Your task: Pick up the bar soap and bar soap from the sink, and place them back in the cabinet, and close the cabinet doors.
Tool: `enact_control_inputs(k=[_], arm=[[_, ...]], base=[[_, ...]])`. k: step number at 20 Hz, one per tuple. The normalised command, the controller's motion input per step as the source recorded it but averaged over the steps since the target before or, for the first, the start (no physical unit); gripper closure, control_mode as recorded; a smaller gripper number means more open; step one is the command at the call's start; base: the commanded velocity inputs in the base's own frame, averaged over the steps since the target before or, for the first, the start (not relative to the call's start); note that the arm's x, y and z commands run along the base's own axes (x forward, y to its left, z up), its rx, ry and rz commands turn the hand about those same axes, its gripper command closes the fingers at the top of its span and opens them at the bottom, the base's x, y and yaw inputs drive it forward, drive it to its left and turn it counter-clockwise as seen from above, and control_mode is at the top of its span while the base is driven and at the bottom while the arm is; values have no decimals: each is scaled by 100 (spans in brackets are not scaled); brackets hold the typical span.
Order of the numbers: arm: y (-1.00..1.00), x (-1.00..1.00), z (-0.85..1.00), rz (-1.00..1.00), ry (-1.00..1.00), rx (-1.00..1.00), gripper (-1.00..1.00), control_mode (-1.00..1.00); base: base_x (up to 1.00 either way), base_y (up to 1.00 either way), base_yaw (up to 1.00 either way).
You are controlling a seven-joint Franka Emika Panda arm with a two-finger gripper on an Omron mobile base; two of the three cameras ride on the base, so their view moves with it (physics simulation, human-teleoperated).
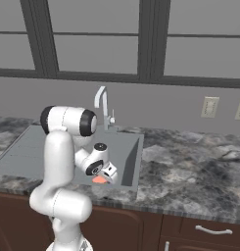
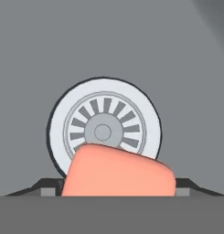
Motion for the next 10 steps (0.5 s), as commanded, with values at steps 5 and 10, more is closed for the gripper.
enact_control_inputs(k=[5, 10], arm=[[0, 0, 0, 0, 0, 0, 100, -100], [0, 0, 9, 0, 0, 0, 100, -100]], base=[[0, 0, 0], [0, 0, 0]])
